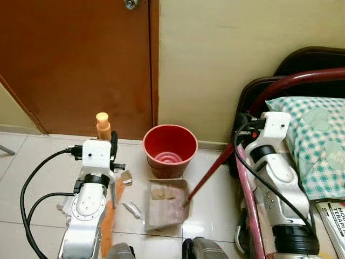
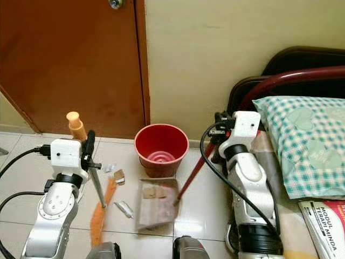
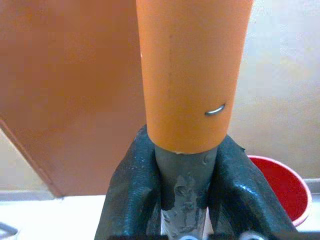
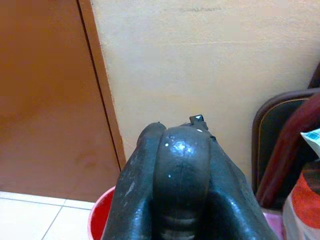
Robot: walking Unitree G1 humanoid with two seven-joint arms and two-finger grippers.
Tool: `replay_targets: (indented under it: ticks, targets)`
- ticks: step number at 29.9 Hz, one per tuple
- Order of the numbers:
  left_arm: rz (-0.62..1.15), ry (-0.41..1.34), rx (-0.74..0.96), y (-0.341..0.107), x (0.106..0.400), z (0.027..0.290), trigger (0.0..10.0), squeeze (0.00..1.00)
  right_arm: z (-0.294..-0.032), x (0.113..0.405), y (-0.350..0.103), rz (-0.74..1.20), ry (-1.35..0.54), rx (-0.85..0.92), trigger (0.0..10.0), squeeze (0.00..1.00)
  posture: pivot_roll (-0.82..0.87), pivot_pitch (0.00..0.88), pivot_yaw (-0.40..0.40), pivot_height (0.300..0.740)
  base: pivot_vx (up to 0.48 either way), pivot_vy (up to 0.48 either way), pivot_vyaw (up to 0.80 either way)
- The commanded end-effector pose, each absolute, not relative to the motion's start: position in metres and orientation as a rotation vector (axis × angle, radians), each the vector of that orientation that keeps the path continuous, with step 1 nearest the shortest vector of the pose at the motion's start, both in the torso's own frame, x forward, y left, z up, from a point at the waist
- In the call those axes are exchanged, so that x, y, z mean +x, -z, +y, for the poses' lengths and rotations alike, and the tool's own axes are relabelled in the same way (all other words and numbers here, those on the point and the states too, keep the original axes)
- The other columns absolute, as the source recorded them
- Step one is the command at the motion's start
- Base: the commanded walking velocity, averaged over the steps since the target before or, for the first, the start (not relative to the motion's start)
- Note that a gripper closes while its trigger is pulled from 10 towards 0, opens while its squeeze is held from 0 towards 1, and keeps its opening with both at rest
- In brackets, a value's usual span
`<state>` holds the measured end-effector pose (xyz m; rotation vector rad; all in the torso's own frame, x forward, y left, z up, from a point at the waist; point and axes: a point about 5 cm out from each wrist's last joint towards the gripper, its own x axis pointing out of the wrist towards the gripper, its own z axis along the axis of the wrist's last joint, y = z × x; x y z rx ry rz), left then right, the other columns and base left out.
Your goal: Sweep floor
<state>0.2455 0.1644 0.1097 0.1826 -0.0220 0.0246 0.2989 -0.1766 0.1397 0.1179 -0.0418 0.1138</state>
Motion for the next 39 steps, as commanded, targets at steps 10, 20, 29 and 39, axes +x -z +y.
replay_targets:
  ticks: [10, 20, 29, 39]
  targets:
    - [0.004, -0.03, 0.21, -0.105, 0.245, 0.163, 10.0, 0.0, -0.177, 0.297, -0.145, -0.057, -0.113, 0.111, 10.0, 0.0, 0.01, 0.101, -0.051, 0.74, 0.0, 0.0, 0.0]
    - [0.02, -0.036, 0.215, -0.102, 0.244, 0.164, 10.0, 0.0, -0.171, 0.3, -0.156, -0.081, -0.157, 0.146, 10.0, 0.0, 0.01, 0.106, -0.051, 0.74, 0.0, 0.0, 0.0]
    - [0.057, -0.073, 0.207, -0.095, 0.245, 0.172, 10.0, 0.0, -0.145, 0.307, -0.183, -0.129, -0.322, 0.211, 10.0, 0.0, 0.02, 0.103, -0.046, 0.74, 0.0, 0.0, 0.0]
    - [0.044, -0.071, 0.202, -0.098, 0.25, 0.166, 10.0, 0.0, -0.137, 0.304, -0.178, -0.087, -0.391, 0.227, 10.0, 0.0, 0.1, 0.107, -0.085, 0.74, 0.0, 0.0, 0.0]
